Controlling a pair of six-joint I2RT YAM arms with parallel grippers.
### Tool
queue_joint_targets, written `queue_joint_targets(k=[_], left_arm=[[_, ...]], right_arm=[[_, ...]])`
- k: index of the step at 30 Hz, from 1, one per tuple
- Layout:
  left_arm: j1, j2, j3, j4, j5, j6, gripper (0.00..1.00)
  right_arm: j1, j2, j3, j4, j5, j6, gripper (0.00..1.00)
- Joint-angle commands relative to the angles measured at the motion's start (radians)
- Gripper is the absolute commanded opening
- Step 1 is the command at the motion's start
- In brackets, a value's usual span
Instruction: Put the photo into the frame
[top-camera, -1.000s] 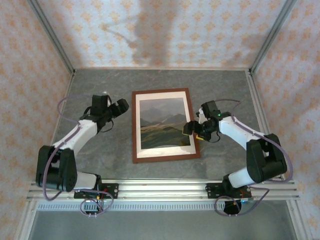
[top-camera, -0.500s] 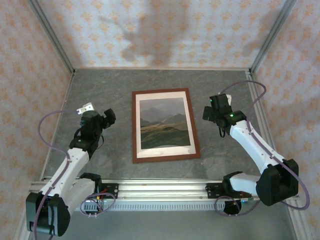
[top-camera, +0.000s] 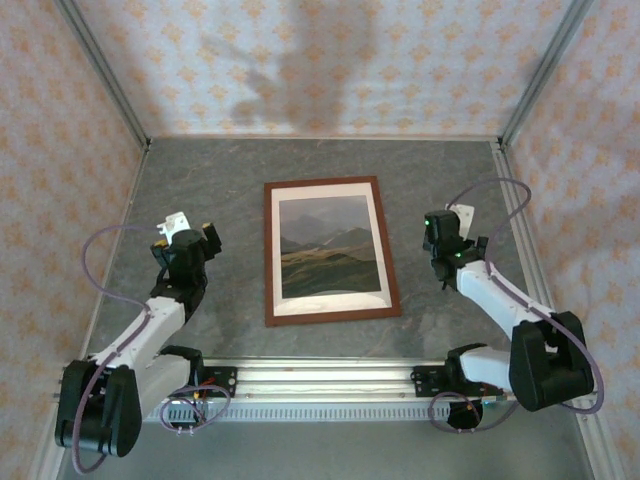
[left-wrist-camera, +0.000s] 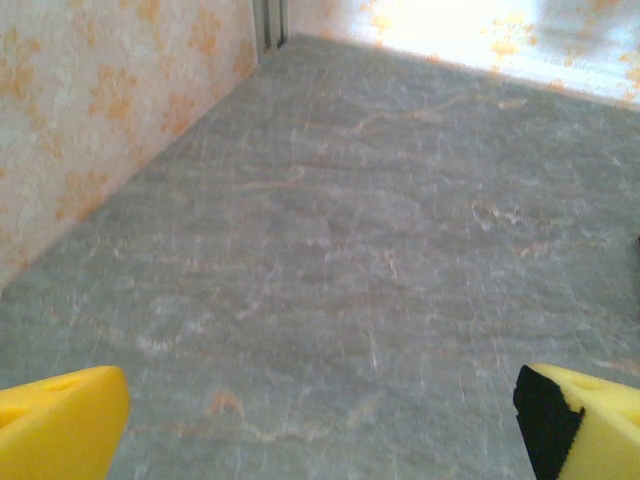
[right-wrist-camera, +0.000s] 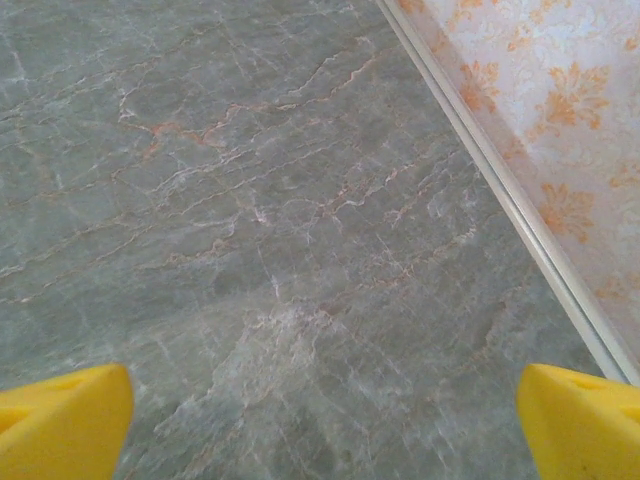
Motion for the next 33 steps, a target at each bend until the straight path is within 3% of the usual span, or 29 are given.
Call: queue_joint_targets(k=[1, 3, 6, 8, 12, 15, 17, 19, 21, 23, 33], left_arm=[[0.009, 0.1, -0.06, 0.271, -0.026, 0.106, 1.0], [0.01, 0.201, -0.066, 0.403, 0.01, 0.131, 1.0], [0.013, 0.277, -0.018, 0.424, 0.042, 0.14, 1.0], [0.02, 0.349, -0.035, 0.554, 0.043, 0.151, 1.0], [0.049, 0.539, -0.061, 0.822, 0.169, 0.18, 1.0], [0.05, 0.484, -0.003, 0.604, 0.214, 0.177, 1.0], [0.05, 0.524, 0.008, 0.651, 0.24, 0.196, 1.0], [0.05, 0.5, 0.026, 0.572, 0.248, 0.194, 1.0], [0.05, 0.518, 0.012, 0.632, 0.246, 0.198, 1.0], [0.051, 0.508, 0.021, 0.595, 0.246, 0.197, 1.0], [0.05, 0.515, 0.018, 0.612, 0.254, 0.204, 1.0]], right_arm=[[-0.026, 0.036, -0.047, 0.25, 0.003, -0.046, 0.99], [-0.035, 0.071, -0.066, 0.32, -0.005, -0.051, 0.99], [-0.039, 0.122, -0.096, 0.439, -0.01, -0.077, 0.99], [-0.042, 0.136, -0.102, 0.491, -0.009, -0.088, 0.99], [-0.062, 0.142, -0.162, 0.682, -0.069, -0.129, 1.0], [-0.092, 0.152, -0.182, 0.757, -0.14, -0.14, 1.0], [-0.122, 0.171, -0.201, 0.823, -0.203, -0.126, 1.0], [-0.156, 0.231, -0.227, 0.919, -0.245, -0.094, 1.0], [-0.174, 0.313, -0.234, 1.013, -0.274, -0.087, 0.99], [-0.175, 0.301, -0.204, 0.93, -0.282, -0.086, 0.99], [-0.182, 0.301, -0.204, 0.93, -0.297, -0.087, 0.99]])
